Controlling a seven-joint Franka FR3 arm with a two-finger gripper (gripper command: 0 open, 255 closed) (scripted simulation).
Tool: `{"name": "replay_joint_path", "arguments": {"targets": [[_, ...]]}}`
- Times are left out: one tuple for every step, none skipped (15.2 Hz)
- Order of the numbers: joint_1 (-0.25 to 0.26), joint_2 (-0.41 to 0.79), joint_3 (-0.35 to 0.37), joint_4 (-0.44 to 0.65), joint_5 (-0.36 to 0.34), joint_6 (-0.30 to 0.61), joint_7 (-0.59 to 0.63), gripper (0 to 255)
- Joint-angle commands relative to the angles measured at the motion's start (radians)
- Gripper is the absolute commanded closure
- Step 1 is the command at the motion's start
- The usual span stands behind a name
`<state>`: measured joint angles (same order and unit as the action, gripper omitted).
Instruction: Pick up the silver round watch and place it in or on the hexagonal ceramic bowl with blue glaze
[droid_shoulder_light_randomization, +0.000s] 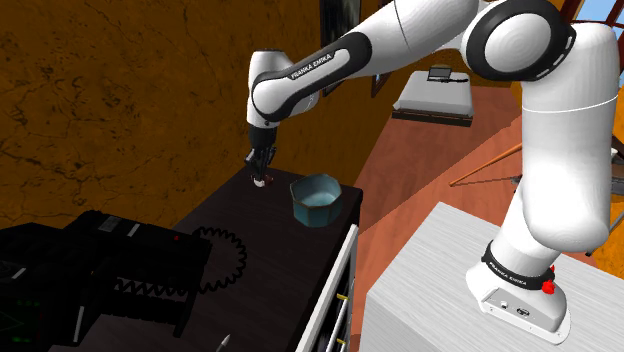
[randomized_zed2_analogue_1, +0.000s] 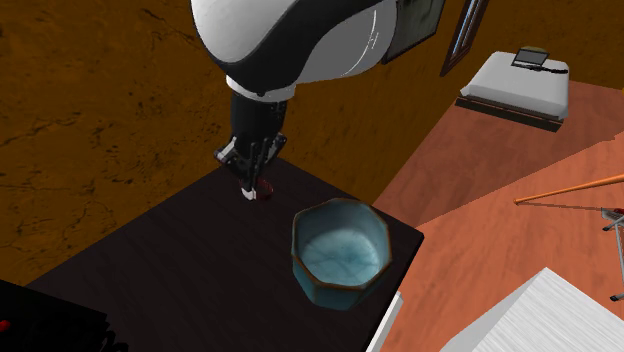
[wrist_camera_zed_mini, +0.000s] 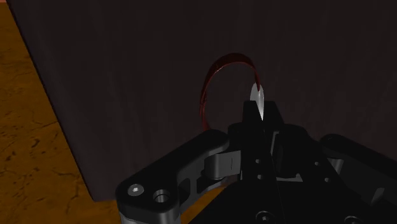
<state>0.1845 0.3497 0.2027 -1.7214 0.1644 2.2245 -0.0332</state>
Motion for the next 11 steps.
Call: {"name": "replay_joint_path", "arguments": {"targets": [[-0.001,-0.009,0.0,0.017,-0.001,-0.027,0.004,255],[-0.001,-0.014,0.0,0.025,-0.001,-0.038,0.006,255],[-0.001,-0.018,0.0,0.032,-0.002,-0.05,0.008,255],[-0.001,-0.022,0.0,0.04,-0.002,-0.062,0.01,255],[-0.002,-0.026,0.0,0.049,-0.003,-0.074,0.012,255],[-0.002,-0.029,0.0,0.057,-0.003,-0.086,0.014,255],[-0.002,-0.032,0.0,0.066,-0.004,-0.097,0.016,255],[-0.002,-0.036,0.0,0.075,-0.004,-0.11,0.018,255],[-0.002,-0.039,0.0,0.084,-0.005,-0.122,0.02,255],[-0.002,-0.041,0.0,0.094,-0.005,-0.134,0.022,255],[-0.002,-0.044,0.0,0.104,-0.006,-0.146,0.025,255]]}}
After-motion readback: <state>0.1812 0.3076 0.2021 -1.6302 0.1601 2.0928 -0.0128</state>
